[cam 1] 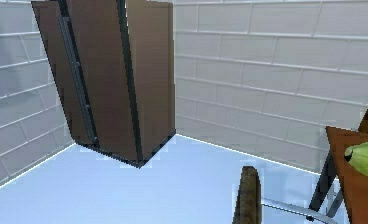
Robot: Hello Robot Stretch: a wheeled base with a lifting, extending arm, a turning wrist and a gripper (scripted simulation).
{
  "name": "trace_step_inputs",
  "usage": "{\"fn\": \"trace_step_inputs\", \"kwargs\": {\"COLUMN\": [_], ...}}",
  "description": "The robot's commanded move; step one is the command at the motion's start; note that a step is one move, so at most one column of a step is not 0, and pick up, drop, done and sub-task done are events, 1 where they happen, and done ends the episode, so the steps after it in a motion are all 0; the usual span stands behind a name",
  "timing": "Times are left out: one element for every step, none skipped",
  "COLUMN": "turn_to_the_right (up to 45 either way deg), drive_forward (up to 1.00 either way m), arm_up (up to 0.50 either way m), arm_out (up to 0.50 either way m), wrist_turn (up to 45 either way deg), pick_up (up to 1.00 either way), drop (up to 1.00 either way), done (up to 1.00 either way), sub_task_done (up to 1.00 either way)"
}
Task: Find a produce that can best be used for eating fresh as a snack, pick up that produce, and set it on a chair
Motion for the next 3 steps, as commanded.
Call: {"fn": "trace_step_inputs", "kwargs": {"turn_to_the_right": [0.0,0.0,0.0], "drive_forward": [0.0,0.0,0.0], "arm_up": [0.0,0.0,-0.28], "arm_out": [0.0,0.0,0.0], "wrist_turn": [45.0,18.0,0.0], "pick_up": [0.0,0.0,0.0], "drop": [0.0,0.0,0.0], "done": [0.0,0.0,0.0], "sub_task_done": [0.0,0.0,0.0]}}
